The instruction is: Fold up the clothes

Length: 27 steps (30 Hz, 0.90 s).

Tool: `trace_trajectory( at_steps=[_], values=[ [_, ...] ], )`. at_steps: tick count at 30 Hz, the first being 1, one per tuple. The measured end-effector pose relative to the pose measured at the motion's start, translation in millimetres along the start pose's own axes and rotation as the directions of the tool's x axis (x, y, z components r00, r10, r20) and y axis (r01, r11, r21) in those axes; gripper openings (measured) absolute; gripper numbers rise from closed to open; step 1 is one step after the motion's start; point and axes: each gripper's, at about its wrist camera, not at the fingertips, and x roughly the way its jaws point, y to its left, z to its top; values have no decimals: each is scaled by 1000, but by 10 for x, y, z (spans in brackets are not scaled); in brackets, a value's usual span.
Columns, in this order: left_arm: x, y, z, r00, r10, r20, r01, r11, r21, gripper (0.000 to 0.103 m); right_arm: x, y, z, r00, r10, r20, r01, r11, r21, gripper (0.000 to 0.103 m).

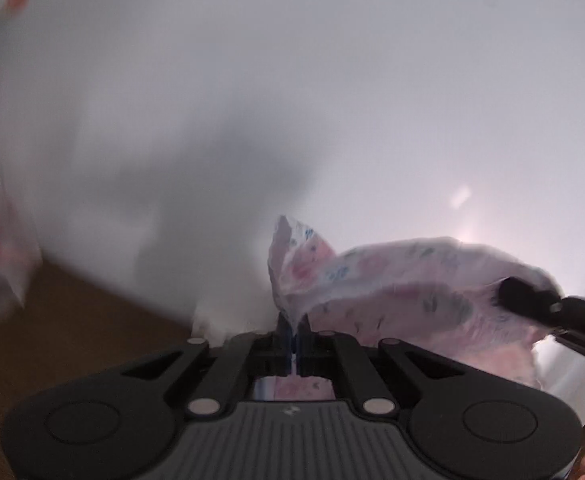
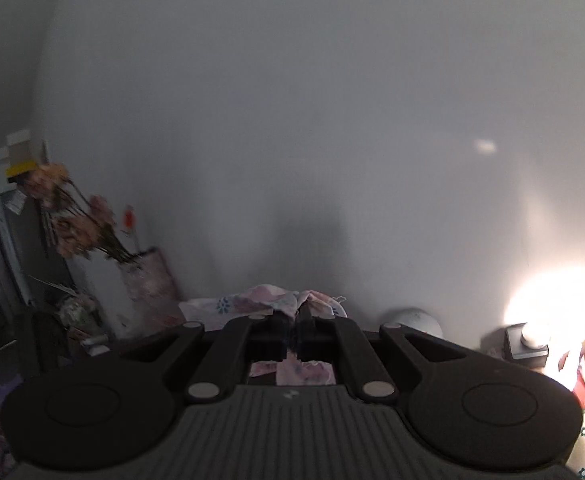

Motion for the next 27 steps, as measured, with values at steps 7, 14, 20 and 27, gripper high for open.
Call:
trace_trajectory(
  at_steps=[7,14,20,27],
  values=[
    [-2290,-790,393,898,-186,399,151,981,119,1,-2122,1285,367,938,156,310,-123,985,-124,3],
    [-3123,-1593,269,865,-156,477,48,972,231,2,-3388,1601,372,842,311,440,-337,941,-19,3],
    [-2752,-2082,-32,920,-41,390,-80,954,289,2,-3298,1234,395,906,177,384,-223,972,79,3],
    [-1504,-1817,-953,994,102,26,-105,924,367,4,-2172,-244,-477,960,-267,-81,278,929,243,8]
  ],
)
